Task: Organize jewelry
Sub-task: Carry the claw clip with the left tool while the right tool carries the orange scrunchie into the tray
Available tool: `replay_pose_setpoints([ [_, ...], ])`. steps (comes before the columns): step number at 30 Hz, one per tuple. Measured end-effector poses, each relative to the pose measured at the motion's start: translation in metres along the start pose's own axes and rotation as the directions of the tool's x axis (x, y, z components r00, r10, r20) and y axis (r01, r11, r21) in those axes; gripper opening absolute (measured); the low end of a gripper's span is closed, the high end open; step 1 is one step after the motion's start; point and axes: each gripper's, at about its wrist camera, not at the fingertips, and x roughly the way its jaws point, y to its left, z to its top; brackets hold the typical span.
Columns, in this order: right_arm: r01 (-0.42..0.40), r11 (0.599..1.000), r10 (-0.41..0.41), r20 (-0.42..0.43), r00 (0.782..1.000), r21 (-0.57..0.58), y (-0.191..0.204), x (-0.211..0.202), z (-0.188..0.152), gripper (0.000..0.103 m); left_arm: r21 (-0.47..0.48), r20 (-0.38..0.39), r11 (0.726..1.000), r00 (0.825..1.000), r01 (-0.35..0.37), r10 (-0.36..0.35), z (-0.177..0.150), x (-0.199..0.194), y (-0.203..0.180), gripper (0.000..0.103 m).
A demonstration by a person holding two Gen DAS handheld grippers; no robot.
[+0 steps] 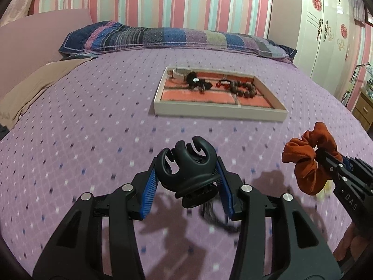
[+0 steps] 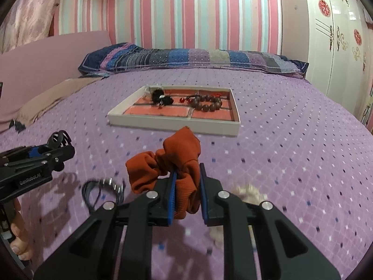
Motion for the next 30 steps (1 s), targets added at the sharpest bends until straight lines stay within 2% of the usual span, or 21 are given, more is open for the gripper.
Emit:
replay_pose_setpoints([
  [10, -0.012, 0.997, 0.009, 0.040, 0.999, 0.076, -0.003, 0.067, 0.069, 0.018, 0.005, 0.029, 1.000, 0.999, 0.015, -0.015, 0.078, 0.059, -0.007, 0.046],
  [17, 0.007, 0.996, -0.007, 0.006, 1.000, 0.092, -0.002, 0.127, 0.100, 0.018, -0.018, 0.012, 1.000, 1.000, -0.002, 0.002, 0.125, 0.117, -0.004, 0.046],
  [22, 0.024, 0.996, -0.021, -0.035, 0.999, 0.091, -0.001, 0.169, 0.109, 0.018, -0.017, -0.036, 1.000, 0.999, -0.009, 0.009, 0.142, 0.167, -0.002, 0.046],
  [30, 0.038, 0.996, -0.031, -0.097, 0.995, 0.078, 0.008, 0.217, 0.114, 0.018, 0.003, -0.087, 0.999, 0.995, -0.043, 0.044, 0.148, 0.224, 0.000, 0.046],
])
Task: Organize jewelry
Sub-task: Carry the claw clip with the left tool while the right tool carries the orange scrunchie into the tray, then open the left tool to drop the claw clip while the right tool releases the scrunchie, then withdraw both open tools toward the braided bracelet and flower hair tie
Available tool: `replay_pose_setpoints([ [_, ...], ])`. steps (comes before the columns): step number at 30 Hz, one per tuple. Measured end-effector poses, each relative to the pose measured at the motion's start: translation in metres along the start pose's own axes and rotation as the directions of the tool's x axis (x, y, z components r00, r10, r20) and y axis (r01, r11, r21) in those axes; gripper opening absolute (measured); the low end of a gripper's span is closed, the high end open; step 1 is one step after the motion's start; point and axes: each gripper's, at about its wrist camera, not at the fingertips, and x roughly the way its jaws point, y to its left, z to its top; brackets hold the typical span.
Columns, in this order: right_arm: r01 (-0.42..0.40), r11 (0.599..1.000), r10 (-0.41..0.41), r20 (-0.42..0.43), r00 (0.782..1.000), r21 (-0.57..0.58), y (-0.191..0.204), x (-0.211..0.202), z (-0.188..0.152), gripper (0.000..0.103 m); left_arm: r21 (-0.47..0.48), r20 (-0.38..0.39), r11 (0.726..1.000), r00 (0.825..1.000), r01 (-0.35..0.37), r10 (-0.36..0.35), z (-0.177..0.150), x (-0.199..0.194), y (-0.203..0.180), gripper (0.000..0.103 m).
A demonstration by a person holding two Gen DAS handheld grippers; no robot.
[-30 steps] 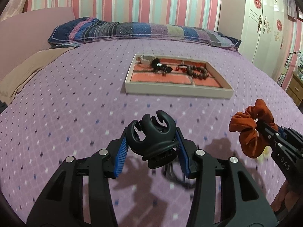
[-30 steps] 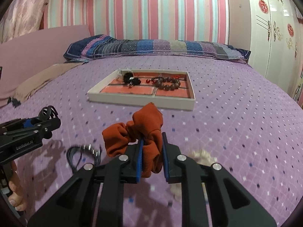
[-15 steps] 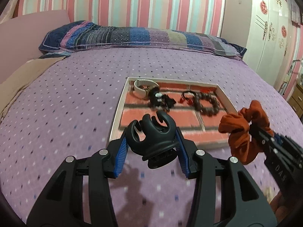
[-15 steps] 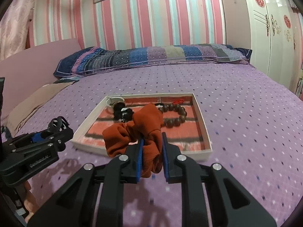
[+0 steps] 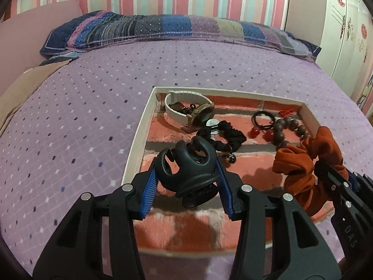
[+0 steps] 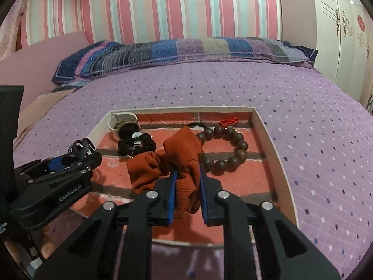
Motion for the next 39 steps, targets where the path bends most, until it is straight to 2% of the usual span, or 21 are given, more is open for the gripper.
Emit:
replay_pose_setpoints([
  [7, 0.029, 1.000, -0.030, -0.049, 0.998, -0.010, 0.005, 0.030, 0.002, 0.018, 0.052, -0.007, 0.998, 1.000, -0.030, 0.030, 0.005, 0.024, -0.006, 0.046],
  [15, 0.041, 0.999, -0.044, -0.093, 0.995, -0.036, 0.009, 0.047, 0.004, 0.018, 0.015, -0.046, 1.000, 0.999, -0.007, 0.008, 0.006, 0.039, 0.002, 0.046],
  [19, 0.029, 0.999, -0.035, -0.136, 0.990, -0.045, 0.010, 0.054, 0.001, 0.022, 0.003, -0.051, 1.000, 0.998, -0.024, 0.024, 0.005, 0.039, 0.006, 0.049],
  [21, 0.034, 0.998, -0.041, -0.140, 0.989, -0.053, 0.010, 0.053, 0.001, 0.026, 0.002, -0.065, 1.000, 0.998, -0.022, 0.022, 0.005, 0.039, 0.006, 0.057],
  [22, 0.036, 0.998, -0.044, -0.142, 0.989, -0.057, 0.009, 0.053, 0.002, 0.033, 0.003, -0.058, 1.000, 0.998, -0.028, 0.028, 0.005, 0.037, 0.007, 0.062],
  [23, 0.038, 0.997, -0.046, -0.141, 0.989, -0.061, 0.009, 0.051, 0.003, 0.039, 0.003, -0.051, 0.999, 0.998, -0.033, 0.033, 0.005, 0.034, 0.007, 0.064],
  [29, 0.043, 0.998, -0.048, -0.099, 0.994, -0.052, -0.001, 0.026, 0.009, 0.055, 0.012, -0.008, 0.999, 0.999, -0.032, 0.033, 0.011, 0.005, 0.010, 0.074],
  [34, -0.003, 1.000, 0.001, -0.063, 0.998, -0.028, -0.018, -0.010, 0.008, 0.070, -0.036, 0.056, 0.999, 0.998, -0.033, 0.035, 0.008, -0.045, 0.030, 0.093],
  [36, 0.006, 1.000, -0.007, -0.034, 0.999, -0.031, -0.025, -0.028, 0.003, 0.077, -0.070, 0.068, 0.997, 0.997, -0.027, 0.032, -0.002, -0.065, 0.040, 0.097],
  [39, 0.011, 0.999, -0.011, -0.006, 1.000, -0.037, -0.031, -0.057, -0.005, 0.084, -0.100, 0.076, 0.994, 0.996, -0.034, 0.042, -0.023, -0.098, 0.053, 0.098],
])
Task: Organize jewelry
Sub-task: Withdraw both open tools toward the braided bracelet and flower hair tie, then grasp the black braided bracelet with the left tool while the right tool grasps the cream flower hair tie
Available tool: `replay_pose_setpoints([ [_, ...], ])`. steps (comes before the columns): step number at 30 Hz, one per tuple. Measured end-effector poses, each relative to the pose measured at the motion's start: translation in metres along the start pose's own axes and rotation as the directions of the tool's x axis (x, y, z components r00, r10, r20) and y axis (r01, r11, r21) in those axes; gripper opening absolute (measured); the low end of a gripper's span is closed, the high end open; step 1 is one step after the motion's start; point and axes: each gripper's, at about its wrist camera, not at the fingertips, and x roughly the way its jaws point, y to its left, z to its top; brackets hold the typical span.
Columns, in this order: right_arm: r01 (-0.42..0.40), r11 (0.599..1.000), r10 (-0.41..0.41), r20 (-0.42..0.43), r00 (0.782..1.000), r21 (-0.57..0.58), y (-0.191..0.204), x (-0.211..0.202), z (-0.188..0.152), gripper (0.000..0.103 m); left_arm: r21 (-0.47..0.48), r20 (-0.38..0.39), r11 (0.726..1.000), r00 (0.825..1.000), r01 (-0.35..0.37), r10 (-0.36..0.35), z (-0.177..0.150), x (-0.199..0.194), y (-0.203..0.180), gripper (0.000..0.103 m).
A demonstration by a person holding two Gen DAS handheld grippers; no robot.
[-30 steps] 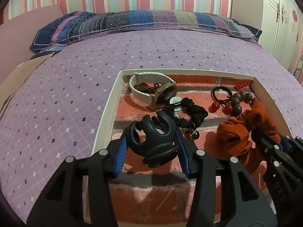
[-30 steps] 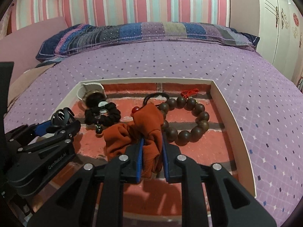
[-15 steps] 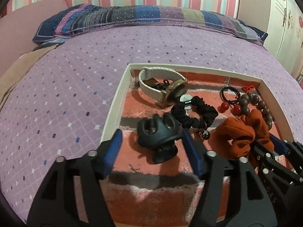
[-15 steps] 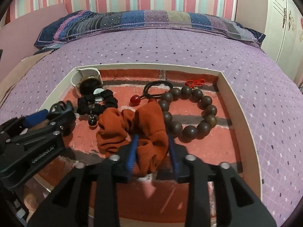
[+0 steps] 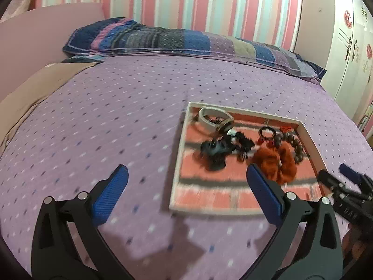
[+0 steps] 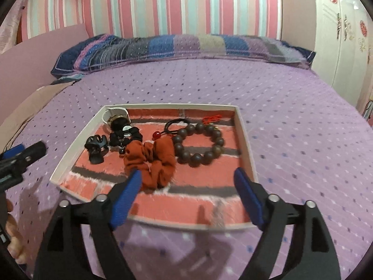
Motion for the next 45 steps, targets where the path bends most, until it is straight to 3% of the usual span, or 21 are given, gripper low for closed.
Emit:
replay_pose_setpoints([
  [6, 0.012, 1.000, -0.011, 0.060, 0.998, -0.008, -0.001, -0.060, -0.031, 0.088, -0.012, 0.001, 1.000, 1.000, -0.021, 0.021, -0.040, -0.053, 0.008, 0.098],
  [16, 0.028, 0.998, -0.034, 0.117, 0.993, 0.054, -0.014, -0.113, -0.082, 0.088, 0.072, 0.060, 0.997, 0.997, -0.042, 0.037, -0.105, -0.119, -0.022, 0.098],
  [26, 0.090, 0.996, -0.092, 0.136, 0.986, 0.024, -0.032, -0.142, -0.115, 0.088, 0.062, 0.058, 0.998, 0.998, 0.004, -0.007, -0.137, -0.142, -0.034, 0.098],
  [33, 0.107, 0.994, -0.111, 0.135, 0.985, 0.034, -0.049, -0.154, -0.124, 0.088, 0.057, 0.041, 0.998, 0.999, -0.004, 0.002, -0.151, -0.145, -0.031, 0.098],
  [45, 0.157, 0.987, -0.158, 0.120, 0.980, 0.015, -0.062, -0.170, -0.147, 0.088, 0.040, -0.033, 0.999, 0.999, 0.030, -0.028, -0.176, -0.136, -0.025, 0.098],
])
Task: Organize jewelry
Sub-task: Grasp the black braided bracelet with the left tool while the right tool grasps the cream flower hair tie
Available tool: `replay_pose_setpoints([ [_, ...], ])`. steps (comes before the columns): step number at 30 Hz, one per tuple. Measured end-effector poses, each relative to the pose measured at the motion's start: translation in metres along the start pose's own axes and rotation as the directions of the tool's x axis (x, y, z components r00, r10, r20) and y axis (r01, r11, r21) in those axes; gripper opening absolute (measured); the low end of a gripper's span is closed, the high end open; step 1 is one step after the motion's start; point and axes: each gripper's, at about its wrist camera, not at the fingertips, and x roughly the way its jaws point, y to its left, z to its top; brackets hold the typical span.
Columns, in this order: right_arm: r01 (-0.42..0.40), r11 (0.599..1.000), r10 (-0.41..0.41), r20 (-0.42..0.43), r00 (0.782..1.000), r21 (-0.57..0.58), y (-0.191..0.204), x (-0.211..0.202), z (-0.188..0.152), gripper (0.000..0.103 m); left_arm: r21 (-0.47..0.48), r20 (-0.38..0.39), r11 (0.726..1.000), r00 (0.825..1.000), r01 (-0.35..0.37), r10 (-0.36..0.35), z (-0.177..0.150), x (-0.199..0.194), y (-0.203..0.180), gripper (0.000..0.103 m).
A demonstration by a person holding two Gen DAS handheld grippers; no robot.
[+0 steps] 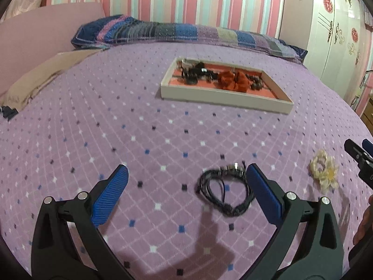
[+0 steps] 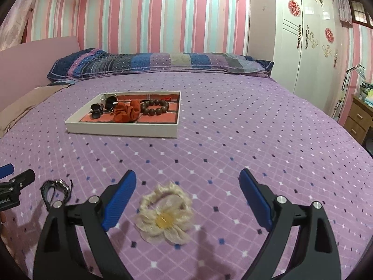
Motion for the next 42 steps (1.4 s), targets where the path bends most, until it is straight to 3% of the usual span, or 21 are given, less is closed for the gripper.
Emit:
replay_pose_setpoints([
  [10, 0.031, 0.999, -0.031, -0.086, 0.996, 0.007, -0.013, 0.013, -0.038, 0.088, 0.004, -0.052, 1.000, 0.998, 0.028, -0.028, -0.020, 0.015, -0.002, 0.098],
  [24, -0.001, 1.000, 0.002, -0.099, 0.995, 0.011, -0.002, 0.030, -0.033, 0.088, 0.016, -0.082, 0.999, 0.996, 0.047, -0.045, -0.009, 0.035, -0.010, 0.097],
  [26, 0.003, 1.000, -0.002, -0.099, 0.995, 0.007, 0.000, 0.033, -0.030, 0.088, 0.007, -0.082, 0.999, 0.996, 0.047, -0.047, -0.009, 0.036, -0.008, 0.095],
  [30, -0.003, 1.000, 0.004, -0.115, 0.993, 0.011, 0.003, 0.041, -0.028, 0.088, 0.007, -0.108, 0.998, 0.993, 0.055, -0.054, -0.005, 0.046, -0.010, 0.081],
  [39, -0.012, 1.000, 0.014, -0.133, 0.991, 0.011, 0.007, 0.050, -0.025, 0.086, 0.053, -0.124, 0.997, 0.991, 0.053, -0.046, -0.005, 0.055, -0.021, 0.073],
  [42, -0.009, 1.000, 0.011, -0.140, 0.990, 0.021, 0.005, 0.054, -0.021, 0.079, 0.061, -0.126, 0.997, 0.991, 0.047, -0.039, -0.002, 0.059, -0.023, 0.067],
])
